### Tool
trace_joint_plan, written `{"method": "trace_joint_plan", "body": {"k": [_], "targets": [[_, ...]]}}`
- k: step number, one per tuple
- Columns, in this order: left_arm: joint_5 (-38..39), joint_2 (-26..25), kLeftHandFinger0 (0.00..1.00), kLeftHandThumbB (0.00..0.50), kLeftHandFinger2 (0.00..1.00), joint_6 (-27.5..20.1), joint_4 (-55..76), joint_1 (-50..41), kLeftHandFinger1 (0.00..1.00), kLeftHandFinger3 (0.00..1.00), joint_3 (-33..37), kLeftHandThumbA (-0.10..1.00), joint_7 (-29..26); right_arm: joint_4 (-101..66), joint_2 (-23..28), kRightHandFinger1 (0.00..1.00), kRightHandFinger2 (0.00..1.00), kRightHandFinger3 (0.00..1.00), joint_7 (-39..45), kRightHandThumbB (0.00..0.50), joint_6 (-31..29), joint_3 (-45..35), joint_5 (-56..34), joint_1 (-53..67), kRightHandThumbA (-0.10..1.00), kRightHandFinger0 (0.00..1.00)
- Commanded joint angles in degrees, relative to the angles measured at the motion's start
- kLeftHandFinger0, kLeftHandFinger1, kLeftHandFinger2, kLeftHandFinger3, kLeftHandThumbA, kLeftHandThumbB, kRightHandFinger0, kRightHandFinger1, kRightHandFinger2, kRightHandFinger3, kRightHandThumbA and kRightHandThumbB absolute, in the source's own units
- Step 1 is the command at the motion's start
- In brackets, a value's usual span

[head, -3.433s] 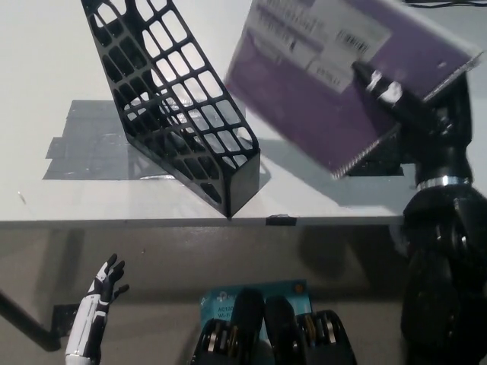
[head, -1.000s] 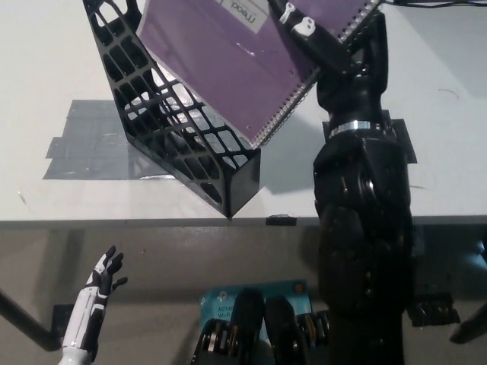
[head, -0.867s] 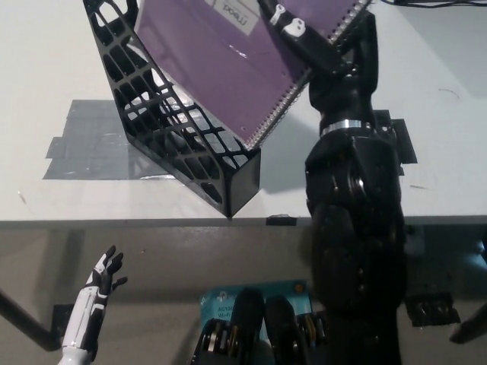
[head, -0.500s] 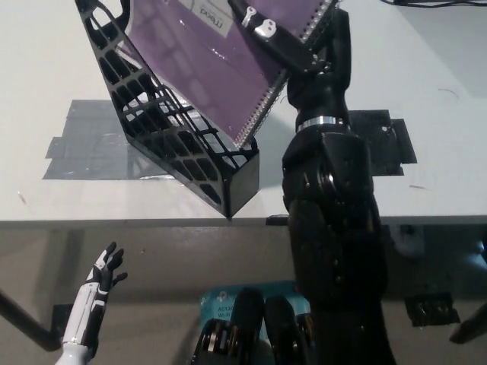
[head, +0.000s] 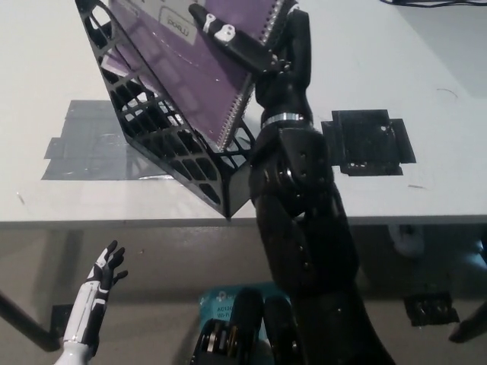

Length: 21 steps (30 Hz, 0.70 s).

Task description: A person hands a notebook to the robot and the robot grabs it with its right hand and places it in the magazine stand kept in the centre of the desk infront of it.

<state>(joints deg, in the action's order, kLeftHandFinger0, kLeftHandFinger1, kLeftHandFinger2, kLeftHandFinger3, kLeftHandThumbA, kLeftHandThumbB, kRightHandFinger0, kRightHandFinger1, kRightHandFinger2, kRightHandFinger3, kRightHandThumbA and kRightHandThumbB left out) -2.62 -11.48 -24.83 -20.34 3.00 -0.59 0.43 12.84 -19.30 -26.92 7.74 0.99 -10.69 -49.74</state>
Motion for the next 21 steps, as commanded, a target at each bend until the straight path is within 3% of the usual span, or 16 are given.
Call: {"method": "trace_joint_plan", "body": {"k": [1,6,7,8,9,11,14,21], "targets": [[0.4,-1.0,0.93,0.5,1.0,-2.1,1.9,0.9,1.0,1.0,0.1,1.0,0.6,3.1,-2.5,0.0,0.0,0.0,-1.9,0.0,-10.3,2.7,-0.4,-6.1,0.88,0.0],[0.3,-1.2,0.94,0.5,1.0,-2.1,1.9,1.2,1.0,1.0,0.2,1.0,0.7,4.7,-2.5,0.0,0.0,0.0,-0.6,0.014,-9.6,2.8,3.4,-6.0,0.9,0.0],[0.3,-1.2,0.94,0.5,1.0,-2.1,1.9,1.2,1.0,1.0,0.2,1.0,0.6,4.8,-2.3,0.12,0.14,0.14,0.1,0.091,-9.9,3.0,4.4,-5.8,0.92,0.13],[0.2,-1.2,0.94,0.5,1.0,-2.1,1.9,1.2,1.0,1.0,0.2,1.0,0.5,4.6,-1.1,0.74,0.84,0.82,2.7,0.32,-8.6,4.6,5.3,-5.4,1.0,0.66],[0.1,-1.1,0.94,0.5,1.0,-2.1,2.0,1.1,1.0,1.0,0.2,1.0,0.5,4.4,0.2,1.0,1.0,1.0,5.4,0.362,-7.3,6.3,6.1,-5.1,1.0,1.0],[0.0,-1.2,0.95,0.5,1.0,-2.1,2.0,1.4,1.0,1.0,0.2,1.0,0.6,4.3,2.1,1.0,1.0,1.0,8.9,0.397,-5.4,8.7,7.3,-4.9,1.0,1.0],[0.0,-1.2,0.93,0.5,1.0,-2.1,2.0,1.7,1.0,1.0,0.2,1.0,0.6,3.6,3.6,1.0,1.0,1.0,10.8,0.491,-2.8,9.9,6.7,-4.6,1.0,1.0],[0.7,-1.3,0.93,0.5,1.0,-2.1,1.9,2.3,1.0,1.0,0.0,1.0,1.2,2.6,4.4,1.0,1.0,1.0,11.3,0.493,-2.1,9.7,7.6,-4.8,1.0,1.0]]}}
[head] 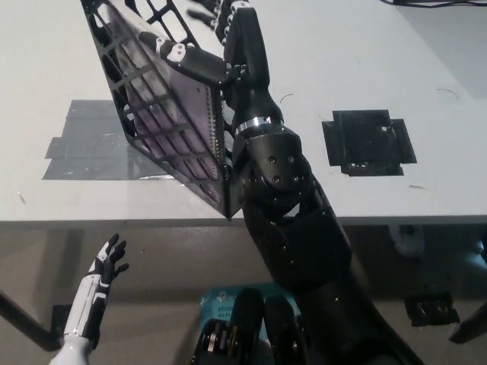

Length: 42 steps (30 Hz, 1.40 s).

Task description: A person hands a notebook to the robot and the robot grabs it with its right hand and places it in the magazine stand kept in the centre of the desk infront of it.

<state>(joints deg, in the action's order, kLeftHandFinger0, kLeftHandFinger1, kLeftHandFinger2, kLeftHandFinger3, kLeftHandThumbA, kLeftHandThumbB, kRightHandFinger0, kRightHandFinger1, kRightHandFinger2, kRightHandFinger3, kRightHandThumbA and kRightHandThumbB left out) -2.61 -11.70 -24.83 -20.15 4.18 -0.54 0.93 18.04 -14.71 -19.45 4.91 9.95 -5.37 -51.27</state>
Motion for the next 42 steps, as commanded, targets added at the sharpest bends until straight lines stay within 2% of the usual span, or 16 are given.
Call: {"method": "trace_joint_plan", "body": {"k": [1,8,13,14,15,16,20,25,29,30,37,38,41,42], "targets": [[0.5,-1.1,0.93,0.5,1.0,-2.1,1.7,1.2,1.0,1.0,0.0,1.0,0.7,-3.0,-0.2,1.0,1.0,1.0,4.0,0.492,0.9,0.5,2.2,-3.2,1.0,1.0],[0.3,-0.9,0.94,0.5,1.0,-2.1,1.5,1.7,1.0,1.0,-0.1,1.0,0.6,-6.4,0.6,1.0,1.0,1.0,5.0,0.492,0.8,-0.9,2.5,-3.2,1.0,1.0],[0.3,-0.9,0.94,0.5,1.0,-2.1,1.4,2.1,1.0,1.0,0.0,1.0,0.8,-13.6,2.0,1.0,1.0,1.0,5.2,0.499,3.7,-2.2,2.6,-2.8,1.0,1.0],[0.2,-0.9,0.94,0.5,1.0,-2.1,1.4,2.2,1.0,1.0,0.1,1.0,0.7,-15.6,2.4,1.0,1.0,1.0,5.3,0.471,3.9,-2.5,2.5,-2.6,1.0,1.0],[0.0,-0.9,0.94,0.5,1.0,-2.1,1.5,2.2,1.0,1.0,0.1,1.0,0.7,-17.5,2.7,1.0,1.0,1.0,5.5,0.47,4.1,-2.8,2.5,-2.4,1.0,1.0],[-0.4,-1.0,0.95,0.5,1.0,-2.1,1.5,2.3,1.0,1.0,0.1,1.0,0.5,-23.1,3.9,1.0,1.0,1.0,6.1,0.422,4.9,-3.5,2.0,-1.7,1.0,1.0],[-1.0,-1.1,0.94,0.5,1.0,-2.1,1.6,2.5,1.0,1.0,0.0,1.0,0.1,-37.9,8.3,1.0,1.0,1.0,8.0,0.404,9.8,-4.5,2.3,1.1,1.0,1.0],[-1.1,-1.3,0.93,0.5,1.0,-2.1,1.5,2.2,1.0,1.0,0.0,1.0,0.2,-51.0,14.5,1.0,1.0,1.0,10.7,0.396,11.5,-4.9,1.7,8.0,1.0,1.0],[-1.3,-1.2,0.93,0.5,1.0,-2.1,1.3,1.8,1.0,1.0,0.1,1.0,0.0,-61.1,19.3,1.0,1.0,1.0,12.0,0.462,13.9,-5.8,-0.7,17.2,1.0,1.0],[-1.4,-1.2,0.93,0.5,1.0,-2.1,1.2,1.7,1.0,1.0,0.1,1.0,-0.1,-62.0,19.8,1.0,1.0,1.0,12.2,0.463,14.0,-5.8,-0.6,18.4,1.0,1.0],[-1.2,-0.8,0.94,0.5,1.0,-2.1,0.7,0.7,1.0,1.0,0.3,1.0,-0.1,-66.4,23.0,1.0,1.0,1.0,13.5,0.426,9.6,-4.6,-1.9,31.4,1.0,1.0],[-1.0,-0.6,0.93,0.5,1.0,-2.1,0.6,0.1,1.0,1.0,0.3,1.0,-0.1,-65.4,23.5,1.0,1.0,1.0,14.0,0.402,7.2,-3.8,-1.4,35.6,1.0,1.0],[-0.9,-0.5,0.93,0.5,1.0,-2.1,0.4,-1.0,1.0,1.0,0.4,1.0,-0.2,-59.6,24.1,1.0,1.0,1.0,15.5,0.411,2.0,-2.8,-1.9,43.6,1.0,1.0],[-1.1,-0.5,0.93,0.5,1.0,-2.1,0.6,-1.4,1.0,1.0,0.5,1.0,-0.2,-56.8,24.2,1.0,1.0,1.0,16.1,0.378,0.5,-2.7,-2.3,45.6,1.0,1.0]]}}
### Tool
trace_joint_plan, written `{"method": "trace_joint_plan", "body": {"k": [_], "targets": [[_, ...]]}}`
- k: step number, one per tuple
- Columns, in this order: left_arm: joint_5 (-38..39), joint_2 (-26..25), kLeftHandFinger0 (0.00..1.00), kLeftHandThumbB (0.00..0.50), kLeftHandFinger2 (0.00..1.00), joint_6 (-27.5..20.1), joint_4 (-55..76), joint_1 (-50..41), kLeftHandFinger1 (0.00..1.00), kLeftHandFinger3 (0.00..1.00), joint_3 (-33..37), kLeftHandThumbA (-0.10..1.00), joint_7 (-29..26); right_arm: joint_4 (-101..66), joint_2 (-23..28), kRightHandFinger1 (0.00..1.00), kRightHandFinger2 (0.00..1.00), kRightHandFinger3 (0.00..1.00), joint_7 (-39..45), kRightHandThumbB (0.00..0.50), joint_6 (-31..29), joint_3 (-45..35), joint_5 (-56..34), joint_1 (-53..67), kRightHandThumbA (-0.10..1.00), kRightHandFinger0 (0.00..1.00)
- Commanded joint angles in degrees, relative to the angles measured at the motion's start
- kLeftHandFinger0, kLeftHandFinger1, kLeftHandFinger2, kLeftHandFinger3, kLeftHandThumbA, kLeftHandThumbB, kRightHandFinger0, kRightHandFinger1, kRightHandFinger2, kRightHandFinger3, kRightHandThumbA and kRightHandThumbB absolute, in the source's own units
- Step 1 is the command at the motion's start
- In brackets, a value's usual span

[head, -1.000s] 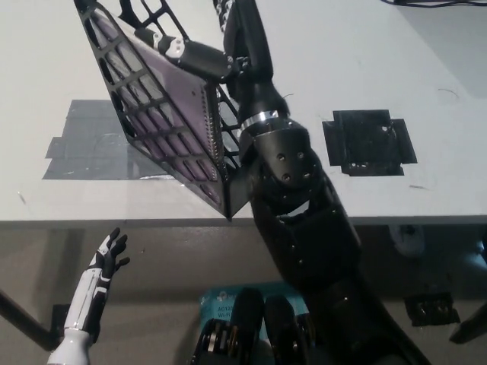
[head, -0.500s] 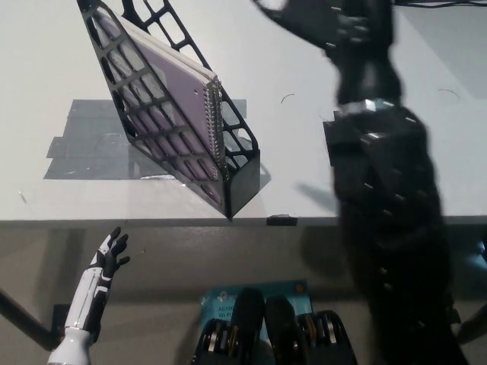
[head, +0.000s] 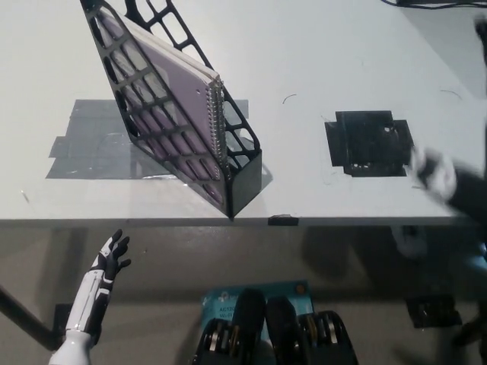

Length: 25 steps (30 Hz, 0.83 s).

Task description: A person hands a notebook to the robot and the robot grabs it with its right hand and places it in the magazine stand kept in the centre of the desk infront of it.

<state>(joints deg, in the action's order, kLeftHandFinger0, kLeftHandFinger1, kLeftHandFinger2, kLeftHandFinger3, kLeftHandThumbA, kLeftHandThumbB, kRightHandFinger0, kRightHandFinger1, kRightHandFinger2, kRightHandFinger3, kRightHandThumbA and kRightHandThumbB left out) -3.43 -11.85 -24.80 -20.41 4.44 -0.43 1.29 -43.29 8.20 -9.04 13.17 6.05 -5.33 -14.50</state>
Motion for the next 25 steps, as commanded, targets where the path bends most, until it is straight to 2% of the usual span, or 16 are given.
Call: {"method": "trace_joint_plan", "body": {"k": [1,2,3,4,5,8,9,13,18,19,25], "targets": [[-0.4,-0.3,0.93,0.5,1.0,-2.1,1.1,-2.2,1.0,1.0,0.4,1.0,-0.6,7.7,1.4,1.0,1.0,1.0,6.4,0.368,-9.6,1.4,-2.8,11.2,1.0,1.0],[-0.5,-0.2,0.93,0.5,1.0,-2.1,1.1,-2.5,1.0,1.0,0.5,1.0,-0.7,8.9,1.1,1.0,1.0,1.0,6.4,0.361,-9.8,1.4,-3.0,11.9,1.0,1.0],[-0.5,-0.2,0.94,0.5,1.0,-2.1,1.1,-2.8,1.0,1.0,0.6,1.0,-0.6,11.9,0.8,1.0,1.0,1.0,6.8,0.332,-10.7,1.4,-3.0,13.3,1.0,1.0],[-0.6,-0.2,0.94,0.5,1.0,-2.1,1.1,-3.1,1.0,1.0,0.6,1.0,-0.6,14.3,0.8,1.0,1.0,1.0,7.2,0.276,-11.8,1.4,-2.8,14.1,1.0,1.0],[-0.7,-0.2,0.93,0.5,1.0,-2.1,1.1,-3.4,1.0,1.0,0.7,1.0,-0.8,17.8,0.7,1.0,1.0,1.0,7.8,0.244,-13.5,1.3,-2.7,15.1,1.0,1.0],[-0.8,0.0,0.93,0.5,1.0,-2.1,0.9,-3.8,1.0,1.0,0.9,1.0,-1.1,24.4,-0.1,1.0,1.0,1.0,8.7,0.25,-14.6,1.1,-3.4,16.4,1.0,1.0],[-0.4,0.1,0.94,0.5,1.0,-2.1,0.7,-4.0,1.0,1.0,0.8,1.0,-0.9,27.2,-0.6,1.0,1.0,1.0,9.2,0.278,-14.4,1.0,-3.9,16.9,1.0,1.0],[-0.1,0.1,0.93,0.5,1.0,-2.1,0.5,-4.6,1.0,1.0,0.9,1.0,-0.9,33.5,-1.7,1.0,1.0,1.0,11.0,0.297,-14.3,1.1,-5.6,17.3,1.0,1.0],[-0.2,0.0,0.94,0.5,1.0,-2.1,0.5,-4.9,1.0,1.0,0.9,1.0,-1.0,37.7,-2.4,1.0,1.0,1.0,12.4,0.269,-15.1,0.5,-5.9,16.9,1.0,1.0],[0.0,-0.1,0.94,0.5,1.0,-2.1,0.4,-4.9,1.0,1.0,1.0,1.0,-0.8,38.9,-2.5,1.0,1.0,1.0,12.8,0.247,-15.8,0.4,-5.7,16.7,1.0,1.0],[0.1,-0.1,0.93,0.5,1.0,-2.1,0.6,-5.0,1.0,1.0,0.9,1.0,-0.8,40.3,-2.6,1.0,1.0,1.0,13.3,0.227,-16.5,0.3,-4.8,16.6,1.0,1.0]]}}
